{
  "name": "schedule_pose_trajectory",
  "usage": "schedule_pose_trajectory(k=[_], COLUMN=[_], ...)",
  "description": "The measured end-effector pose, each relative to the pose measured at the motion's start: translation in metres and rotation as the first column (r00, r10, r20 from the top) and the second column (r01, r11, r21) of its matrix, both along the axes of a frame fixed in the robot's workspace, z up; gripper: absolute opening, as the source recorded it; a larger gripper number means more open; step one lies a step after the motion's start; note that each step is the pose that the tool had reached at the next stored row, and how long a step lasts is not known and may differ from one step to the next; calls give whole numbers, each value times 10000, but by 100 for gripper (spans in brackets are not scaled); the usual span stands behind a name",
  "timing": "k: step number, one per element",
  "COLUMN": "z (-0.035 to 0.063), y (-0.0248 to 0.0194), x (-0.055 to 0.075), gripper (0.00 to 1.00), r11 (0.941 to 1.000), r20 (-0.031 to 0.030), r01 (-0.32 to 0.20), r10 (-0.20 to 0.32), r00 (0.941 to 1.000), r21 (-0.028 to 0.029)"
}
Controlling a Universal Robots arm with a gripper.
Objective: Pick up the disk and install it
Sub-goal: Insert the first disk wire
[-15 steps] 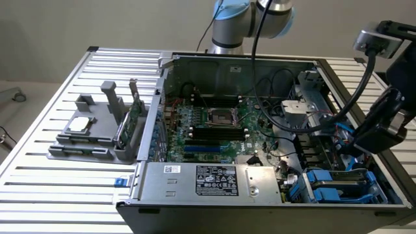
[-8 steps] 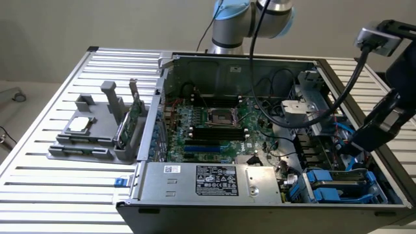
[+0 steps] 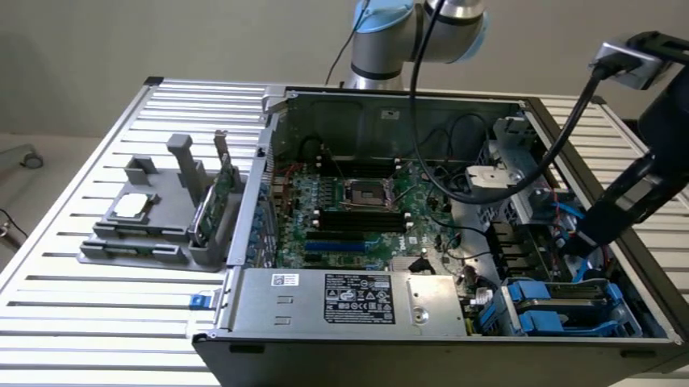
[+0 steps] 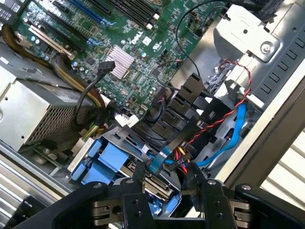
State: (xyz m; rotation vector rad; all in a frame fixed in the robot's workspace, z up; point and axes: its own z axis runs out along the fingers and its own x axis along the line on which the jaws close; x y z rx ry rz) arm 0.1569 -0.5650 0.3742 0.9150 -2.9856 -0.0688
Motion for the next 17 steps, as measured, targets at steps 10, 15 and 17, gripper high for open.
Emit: schedule_pose_trajectory(k=[10,15,17], z=[21,144,170], y=[-1,0,0], x=[0,0,0], gripper=[48,48,48], r11=[9906,9843,9806], r20=[0,0,4], r01=[1368,1763,1959], r10=[-1368,-1763,-1959], r00=[9906,9843,9806], r21=[3,4,7])
